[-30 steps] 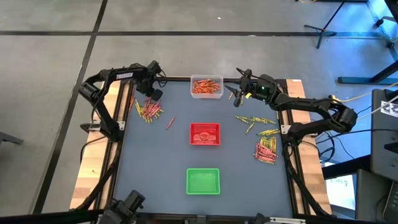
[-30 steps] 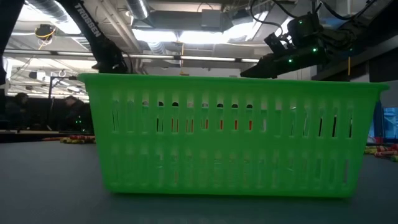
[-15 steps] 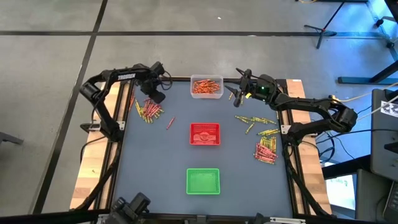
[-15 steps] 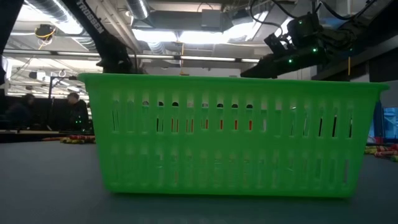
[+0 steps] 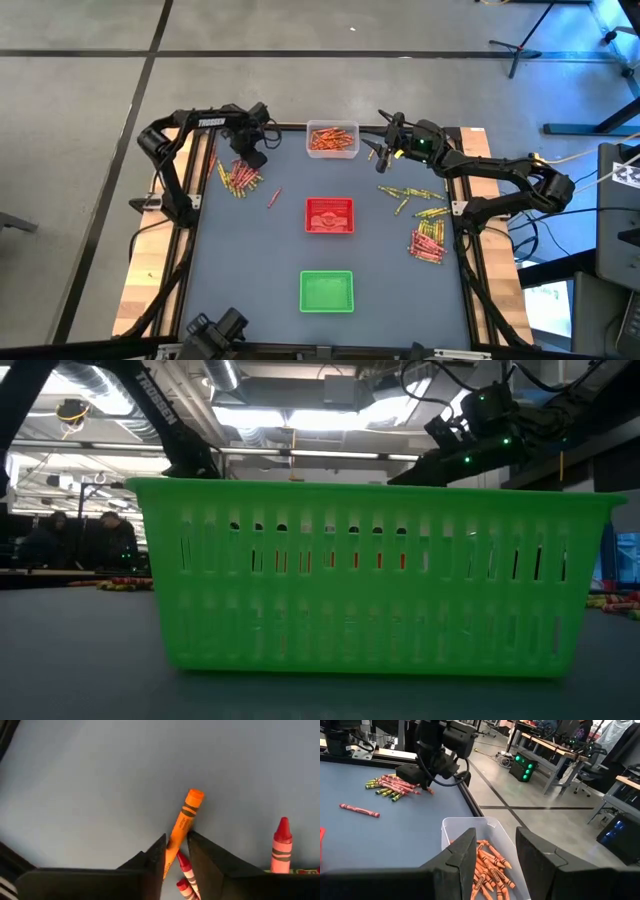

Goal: Sort crayons
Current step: Put the orange crayon into the transparent bin

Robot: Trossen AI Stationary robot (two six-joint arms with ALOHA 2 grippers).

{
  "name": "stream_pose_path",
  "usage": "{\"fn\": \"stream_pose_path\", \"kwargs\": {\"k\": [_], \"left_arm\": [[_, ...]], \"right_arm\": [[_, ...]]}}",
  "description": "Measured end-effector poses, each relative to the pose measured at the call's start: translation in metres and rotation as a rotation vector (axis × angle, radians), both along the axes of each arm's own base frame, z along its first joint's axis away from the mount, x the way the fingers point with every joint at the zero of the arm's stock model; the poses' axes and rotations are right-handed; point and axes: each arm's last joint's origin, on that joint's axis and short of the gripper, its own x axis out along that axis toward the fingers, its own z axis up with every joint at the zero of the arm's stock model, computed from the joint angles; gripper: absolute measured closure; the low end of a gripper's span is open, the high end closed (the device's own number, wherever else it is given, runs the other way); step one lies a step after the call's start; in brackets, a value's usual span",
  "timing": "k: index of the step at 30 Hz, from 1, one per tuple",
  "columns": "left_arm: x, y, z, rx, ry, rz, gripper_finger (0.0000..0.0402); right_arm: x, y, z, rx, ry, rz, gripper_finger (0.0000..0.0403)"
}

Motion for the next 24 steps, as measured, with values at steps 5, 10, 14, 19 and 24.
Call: {"fn": "stream_pose_path", "kwargs": {"k": [5,10,14,19,24], "left_arm": [[0.009,0.007,0.010,0.047,-0.003,-0.049,0.0392],[0.029,0.012,0.033,0.111,-0.037,-0.083,0.0393],[0.057,0.013,0.064,0.186,-0.112,-0.135,0.0399],[0.101,0.004,0.106,0.296,-0.300,-0.230,0.0398],[0.140,-0.012,0.129,0.372,-0.556,-0.330,0.0399]], "right_arm": [[0.000,0.000,-0.002,0.013,0.018,0.000,0.0265],[-0.001,0.001,-0.005,0.029,0.040,-0.001,0.0265],[-0.001,0.001,-0.005,0.030,0.042,-0.002,0.0265],[-0.001,0.001,-0.005,0.031,0.043,-0.002,0.0265],[-0.001,0.001,-0.005,0.031,0.043,-0.002,0.0265]]}}
